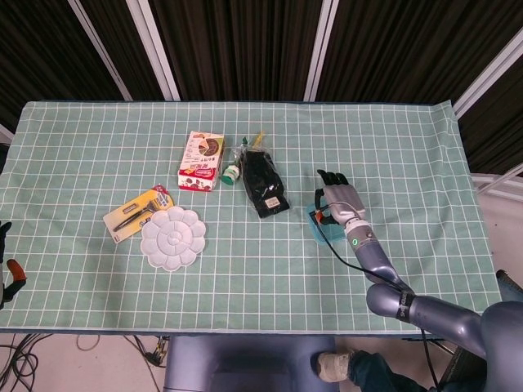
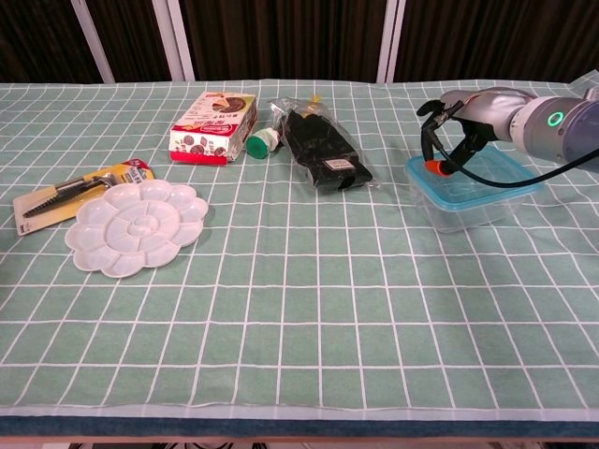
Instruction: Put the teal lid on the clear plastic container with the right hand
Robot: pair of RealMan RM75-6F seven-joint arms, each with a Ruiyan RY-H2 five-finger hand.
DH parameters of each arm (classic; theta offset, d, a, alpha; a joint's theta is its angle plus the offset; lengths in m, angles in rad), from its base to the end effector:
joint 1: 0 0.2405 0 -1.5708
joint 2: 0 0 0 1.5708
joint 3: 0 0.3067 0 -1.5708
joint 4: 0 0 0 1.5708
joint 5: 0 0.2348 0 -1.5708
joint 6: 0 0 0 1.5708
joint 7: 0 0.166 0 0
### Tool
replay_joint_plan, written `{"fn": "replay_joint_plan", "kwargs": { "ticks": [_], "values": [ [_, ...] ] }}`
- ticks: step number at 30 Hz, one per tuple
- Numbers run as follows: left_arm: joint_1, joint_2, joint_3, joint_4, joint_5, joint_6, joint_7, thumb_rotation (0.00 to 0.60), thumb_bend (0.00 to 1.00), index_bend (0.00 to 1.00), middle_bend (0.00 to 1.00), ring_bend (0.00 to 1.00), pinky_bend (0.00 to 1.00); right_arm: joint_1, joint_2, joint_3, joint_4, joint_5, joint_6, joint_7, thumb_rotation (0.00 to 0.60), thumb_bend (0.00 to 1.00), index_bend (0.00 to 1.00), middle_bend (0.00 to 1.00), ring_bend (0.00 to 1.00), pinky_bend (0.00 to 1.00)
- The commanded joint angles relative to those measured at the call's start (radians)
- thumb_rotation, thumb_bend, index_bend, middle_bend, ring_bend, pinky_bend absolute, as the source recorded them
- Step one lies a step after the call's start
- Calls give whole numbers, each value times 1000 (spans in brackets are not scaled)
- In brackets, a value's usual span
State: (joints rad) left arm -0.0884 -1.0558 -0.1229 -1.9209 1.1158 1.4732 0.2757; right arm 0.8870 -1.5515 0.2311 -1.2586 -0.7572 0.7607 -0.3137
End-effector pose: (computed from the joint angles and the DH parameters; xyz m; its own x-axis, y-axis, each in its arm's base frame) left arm -0.3525 0.2112 0.1734 0.3724 0.0508 0.9267 0.8747 0.3144 -0.3688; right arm -0.2013 -0.4814 -0.0359 0.3638 -0.3699 0.8549 -0.9315 -0.1501 0.3315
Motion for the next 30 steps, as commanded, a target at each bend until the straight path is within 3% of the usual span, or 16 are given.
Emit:
{"fn": "replay_joint_plan", "kwargs": {
  "ticks": [1,30],
  "values": [
    [0,0,1,-1,1,-1,-1,600,764,40,0,0,0,3,-3,-5,0,6,-4,-6,600,521,592,43,0,0],
    [-1,3,1,-2,-2,-2,-4,600,764,40,0,0,0,24,-32,-55,29,64,-26,-82,600,521,592,43,0,0]
  ]
}}
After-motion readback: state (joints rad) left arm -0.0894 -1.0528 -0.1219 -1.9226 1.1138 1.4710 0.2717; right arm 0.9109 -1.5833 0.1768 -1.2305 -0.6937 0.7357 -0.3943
